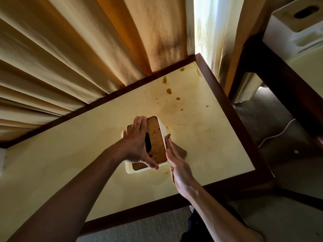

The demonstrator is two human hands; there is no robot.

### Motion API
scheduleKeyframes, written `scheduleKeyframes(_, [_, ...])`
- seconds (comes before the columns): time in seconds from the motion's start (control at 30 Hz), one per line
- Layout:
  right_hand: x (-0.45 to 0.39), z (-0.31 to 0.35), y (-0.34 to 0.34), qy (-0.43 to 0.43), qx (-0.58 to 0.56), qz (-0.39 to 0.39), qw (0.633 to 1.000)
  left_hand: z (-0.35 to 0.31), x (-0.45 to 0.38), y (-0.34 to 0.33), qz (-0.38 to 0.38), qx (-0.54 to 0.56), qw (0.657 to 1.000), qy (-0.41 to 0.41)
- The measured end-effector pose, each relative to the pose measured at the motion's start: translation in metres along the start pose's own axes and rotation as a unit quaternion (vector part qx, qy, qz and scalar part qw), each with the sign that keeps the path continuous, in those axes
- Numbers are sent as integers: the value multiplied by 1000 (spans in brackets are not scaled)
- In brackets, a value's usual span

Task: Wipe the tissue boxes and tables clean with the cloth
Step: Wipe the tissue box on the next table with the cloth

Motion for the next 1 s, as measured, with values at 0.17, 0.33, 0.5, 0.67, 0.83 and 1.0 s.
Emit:
scheduleKeyframes(0.17, [-17,-6,1,-18,-24,-7,1000,0,0,-1,-4,7,1000,-3])
scheduleKeyframes(0.33, [-40,-9,11,-26,-34,-48,998,1,-1,-2,-16,17,1000,-9])
scheduleKeyframes(0.5, [-34,1,17,-35,-97,-94,990,0,0,-1,-16,6,1000,-13])
scheduleKeyframes(0.67, [-15,10,42,-27,-110,-110,987,5,0,-3,-14,-1,999,-34])
scheduleKeyframes(0.83, [11,43,63,12,-105,-107,989,8,2,-1,-24,4,996,-82])
scheduleKeyframes(1.0, [20,67,64,51,-42,-137,988,8,7,4,-74,-4,994,-82])
Point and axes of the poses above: each hand's wrist, its own x-axis away from the middle knuckle, its own y-axis out of the back of the hand, z = x × y, the point moved 8 cm from there along -x, towards the middle knuckle, and after that the axes turned 11 degrees about -y, right-handed, at the moved point
